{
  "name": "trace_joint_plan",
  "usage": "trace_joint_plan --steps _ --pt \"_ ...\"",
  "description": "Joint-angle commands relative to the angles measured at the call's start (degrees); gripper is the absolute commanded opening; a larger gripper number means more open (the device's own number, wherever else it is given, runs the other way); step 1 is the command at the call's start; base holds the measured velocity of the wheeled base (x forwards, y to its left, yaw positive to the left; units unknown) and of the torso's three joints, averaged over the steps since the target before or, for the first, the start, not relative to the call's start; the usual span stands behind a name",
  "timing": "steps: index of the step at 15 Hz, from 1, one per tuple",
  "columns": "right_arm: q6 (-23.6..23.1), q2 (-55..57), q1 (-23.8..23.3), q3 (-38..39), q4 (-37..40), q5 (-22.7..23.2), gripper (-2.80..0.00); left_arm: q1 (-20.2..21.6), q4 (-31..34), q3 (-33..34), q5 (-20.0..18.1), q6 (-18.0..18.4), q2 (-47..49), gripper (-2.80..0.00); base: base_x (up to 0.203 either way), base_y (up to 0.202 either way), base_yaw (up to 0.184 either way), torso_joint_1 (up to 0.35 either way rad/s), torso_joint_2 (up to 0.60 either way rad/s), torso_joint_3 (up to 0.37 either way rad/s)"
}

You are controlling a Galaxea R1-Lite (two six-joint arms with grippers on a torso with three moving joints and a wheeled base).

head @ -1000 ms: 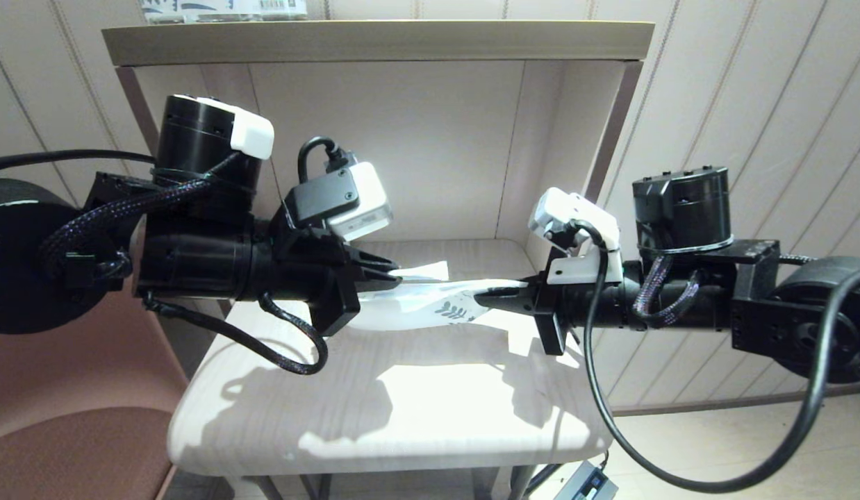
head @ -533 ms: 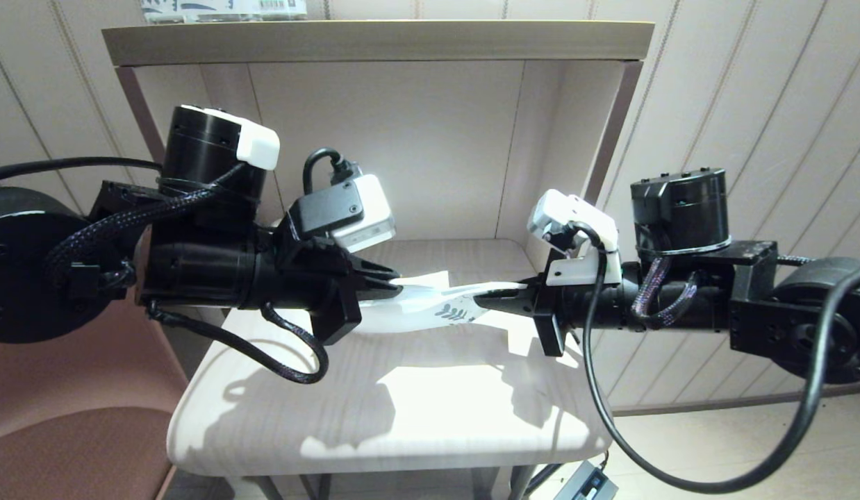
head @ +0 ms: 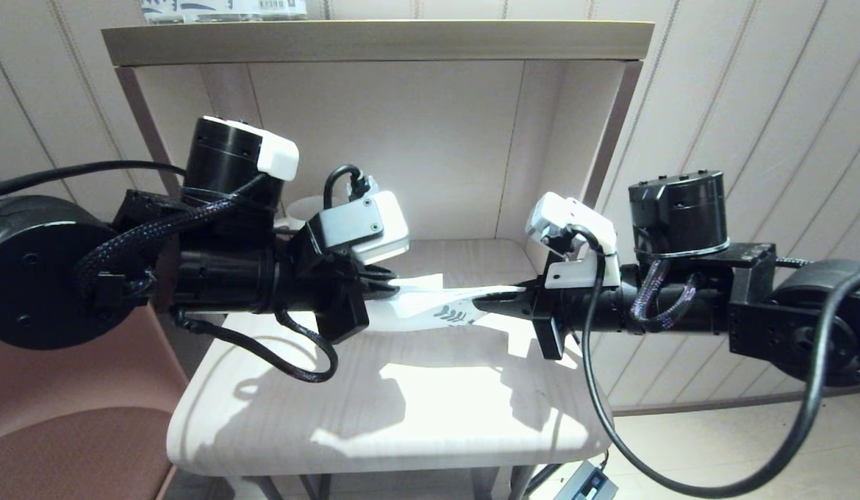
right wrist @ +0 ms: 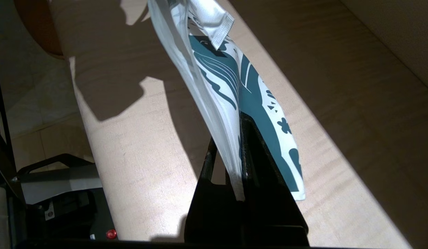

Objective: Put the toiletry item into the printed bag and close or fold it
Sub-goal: Place the toothpaste in the storage bag

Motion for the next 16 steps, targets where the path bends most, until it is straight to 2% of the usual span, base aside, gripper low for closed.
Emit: trace_joint_plan --steps 1,6,8,11,13,16 --pt "-0.09 0.11 0.47 0.0 -0.16 0.19 -2.8 -0.02 -0.33 -0.29 1.0 0.75 -1.74 -2.8 0.0 0.0 0.0 0.0 0.0 0.0" --pt "0.08 0.2 0.65 -0.36 -0.16 0.19 -2.8 -0.47 -0.3 1.72 2.38 2.01 -4.53 -2.8 0.0 0.0 0.0 0.0 0.0 0.0" --pt "0.12 0.63 0.67 -1.06 -0.15 0.19 -2.8 -1.83 -0.42 4.85 3.64 2.2 -5.52 -2.8 0.0 0.0 0.0 0.0 0.0 0.0" --pt "0.12 0.99 0.67 -1.67 -0.08 0.19 -2.8 -3.29 -0.44 4.87 4.61 3.01 -6.19 -2.8 0.0 0.0 0.0 0.0 0.0 0.0" --pt "0.12 0.99 0.58 -1.5 -0.08 0.19 -2.8 -3.68 -0.7 3.64 8.2 3.93 -6.24 -2.8 0.0 0.0 0.0 0.0 0.0 0.0" --pt "0.12 0.99 0.58 -1.49 -0.08 0.28 -2.8 -4.38 -2.92 3.06 11.52 6.83 -6.3 -2.8 0.0 0.0 0.0 0.0 0.0 0.0"
